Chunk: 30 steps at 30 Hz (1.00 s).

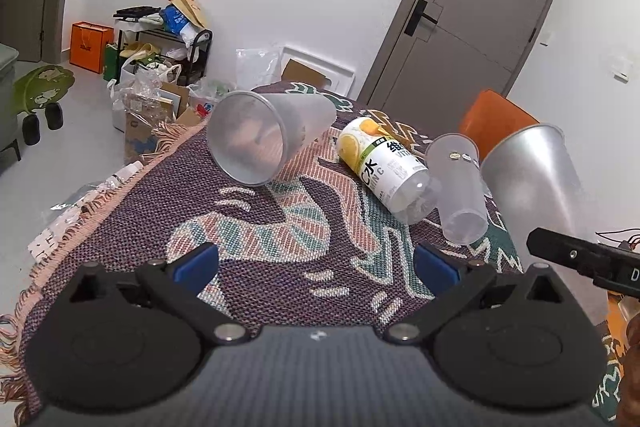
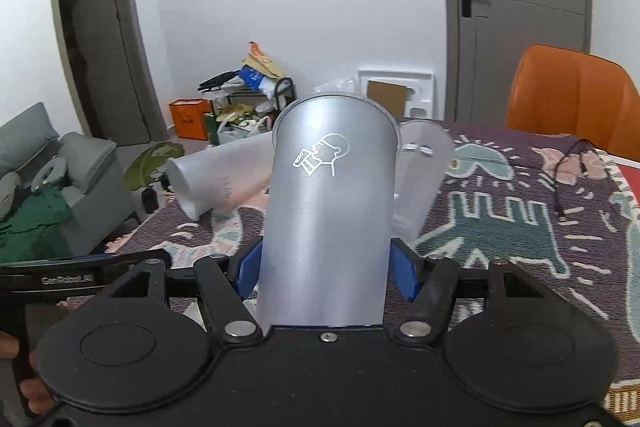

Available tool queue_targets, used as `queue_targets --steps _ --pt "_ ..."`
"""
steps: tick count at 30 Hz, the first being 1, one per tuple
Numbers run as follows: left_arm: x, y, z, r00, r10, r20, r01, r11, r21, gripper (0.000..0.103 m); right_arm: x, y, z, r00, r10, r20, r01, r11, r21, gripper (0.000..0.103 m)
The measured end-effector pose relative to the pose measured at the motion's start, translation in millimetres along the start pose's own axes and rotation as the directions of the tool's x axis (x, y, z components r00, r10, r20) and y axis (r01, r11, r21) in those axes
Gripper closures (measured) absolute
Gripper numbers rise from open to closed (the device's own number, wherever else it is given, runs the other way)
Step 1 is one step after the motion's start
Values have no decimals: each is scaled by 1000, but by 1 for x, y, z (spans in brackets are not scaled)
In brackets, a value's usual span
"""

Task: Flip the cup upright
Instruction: 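Lift the frosted cup with the right gripper and rotate it upright, then lower the frosted cup upright onto the blanket and open the right gripper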

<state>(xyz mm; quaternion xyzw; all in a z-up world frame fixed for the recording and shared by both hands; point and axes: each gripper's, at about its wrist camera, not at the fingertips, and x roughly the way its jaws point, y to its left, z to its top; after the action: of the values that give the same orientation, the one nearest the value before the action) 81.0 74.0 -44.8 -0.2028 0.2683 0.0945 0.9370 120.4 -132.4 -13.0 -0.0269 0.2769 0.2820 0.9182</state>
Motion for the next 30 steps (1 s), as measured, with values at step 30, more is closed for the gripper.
queue_targets --steps 30 --pt "-14 -2 -1 1000 -5 12 5 1000 14 0 -18 -7 -8 999 -32 10 31 999 37 41"
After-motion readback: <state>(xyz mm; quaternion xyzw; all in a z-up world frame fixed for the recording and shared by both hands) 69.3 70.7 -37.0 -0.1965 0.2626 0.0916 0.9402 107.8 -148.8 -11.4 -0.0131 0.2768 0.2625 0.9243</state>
